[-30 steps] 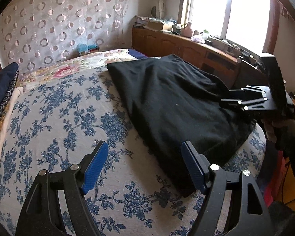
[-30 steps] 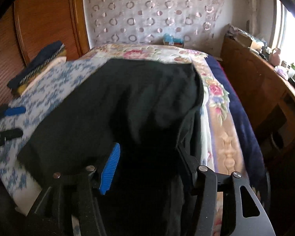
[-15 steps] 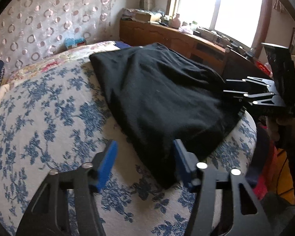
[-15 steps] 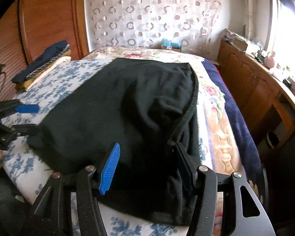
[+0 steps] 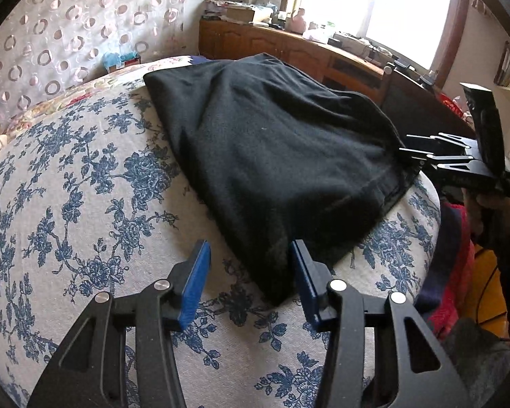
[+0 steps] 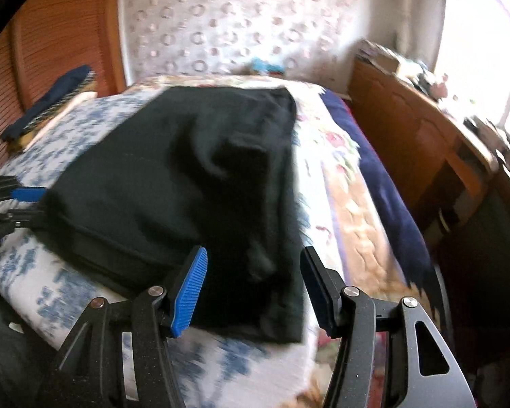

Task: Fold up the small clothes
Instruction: 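Grasp the folded shirt bundle with both grippers at its edge, then lift the folded shirt off the bed with both grippers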

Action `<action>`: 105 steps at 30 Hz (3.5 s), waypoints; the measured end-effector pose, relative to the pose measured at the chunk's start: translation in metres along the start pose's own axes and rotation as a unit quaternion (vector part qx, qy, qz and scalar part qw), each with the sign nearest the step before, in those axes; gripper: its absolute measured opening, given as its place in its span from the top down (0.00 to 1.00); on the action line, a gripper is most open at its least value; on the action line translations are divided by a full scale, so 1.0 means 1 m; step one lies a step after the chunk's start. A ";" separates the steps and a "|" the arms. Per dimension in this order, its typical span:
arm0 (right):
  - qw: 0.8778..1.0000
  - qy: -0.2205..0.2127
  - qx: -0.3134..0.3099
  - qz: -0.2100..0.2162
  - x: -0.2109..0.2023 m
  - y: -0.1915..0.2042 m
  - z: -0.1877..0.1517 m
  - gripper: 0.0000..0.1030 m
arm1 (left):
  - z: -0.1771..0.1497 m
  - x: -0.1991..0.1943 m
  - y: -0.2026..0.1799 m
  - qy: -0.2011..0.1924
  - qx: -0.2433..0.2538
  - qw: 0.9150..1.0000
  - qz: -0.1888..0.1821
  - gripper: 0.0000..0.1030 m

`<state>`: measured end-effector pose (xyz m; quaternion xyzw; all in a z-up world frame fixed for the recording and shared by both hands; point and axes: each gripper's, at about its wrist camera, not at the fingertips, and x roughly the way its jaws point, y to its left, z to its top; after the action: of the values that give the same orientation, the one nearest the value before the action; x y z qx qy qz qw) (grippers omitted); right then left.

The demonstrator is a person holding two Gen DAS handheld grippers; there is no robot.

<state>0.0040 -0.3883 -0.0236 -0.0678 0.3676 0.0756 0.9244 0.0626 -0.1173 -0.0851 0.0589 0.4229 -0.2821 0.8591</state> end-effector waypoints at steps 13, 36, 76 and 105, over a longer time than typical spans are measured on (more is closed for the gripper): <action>0.998 0.013 0.030 0.045 -0.002 -0.011 -0.015 0.59 | -0.002 -0.001 -0.006 0.002 0.006 1.000 0.000 0.58; 0.982 -0.128 0.061 0.123 -0.030 -0.034 0.058 0.92 | 0.109 -0.041 0.028 -0.113 -0.008 0.994 0.008 0.95; 0.993 -0.087 0.040 0.067 0.088 -0.027 0.176 0.52 | 0.199 0.066 0.133 -0.057 -0.041 0.997 0.010 0.38; 0.990 0.013 0.057 0.130 0.151 -0.021 0.205 0.45 | 0.210 0.143 0.142 0.007 -0.064 0.998 -0.019 0.43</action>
<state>0.2538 -0.3584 0.0213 0.0324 0.3889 0.1730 0.9043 0.3532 -0.1329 -0.0796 -0.0026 0.4469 -0.2704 0.8528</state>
